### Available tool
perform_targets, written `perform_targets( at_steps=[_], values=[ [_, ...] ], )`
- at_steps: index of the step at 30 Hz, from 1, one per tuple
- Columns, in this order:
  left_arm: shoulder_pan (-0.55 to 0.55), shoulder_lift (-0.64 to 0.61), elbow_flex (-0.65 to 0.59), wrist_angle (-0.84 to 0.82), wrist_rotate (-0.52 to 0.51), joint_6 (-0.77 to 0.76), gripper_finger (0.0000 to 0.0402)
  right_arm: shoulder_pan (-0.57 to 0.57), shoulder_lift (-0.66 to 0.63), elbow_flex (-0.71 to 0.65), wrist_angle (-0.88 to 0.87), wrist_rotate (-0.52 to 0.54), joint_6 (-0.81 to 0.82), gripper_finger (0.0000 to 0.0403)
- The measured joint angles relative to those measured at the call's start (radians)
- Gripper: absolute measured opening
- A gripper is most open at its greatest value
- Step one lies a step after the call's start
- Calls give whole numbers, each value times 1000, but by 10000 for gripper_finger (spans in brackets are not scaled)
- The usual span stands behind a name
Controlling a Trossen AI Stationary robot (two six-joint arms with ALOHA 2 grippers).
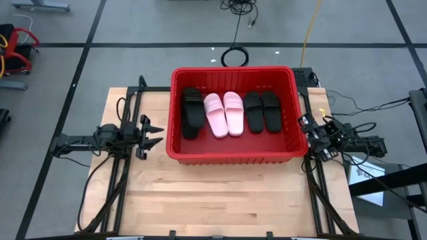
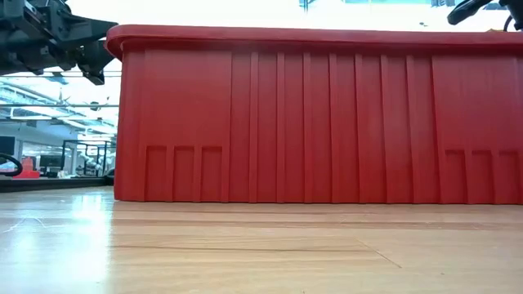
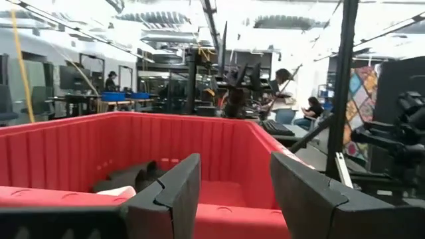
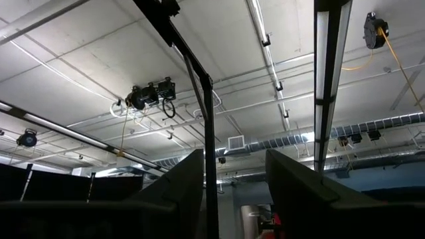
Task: Pick and place slides into bin
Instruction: Return to home position
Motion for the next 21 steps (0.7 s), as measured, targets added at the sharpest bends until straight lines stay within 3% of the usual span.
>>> perform_targets(
  at_steps=[21],
  values=[
    [0,-1,4,-182,-8,18,186,0,0,0,-228,50,-90,151]
  ],
)
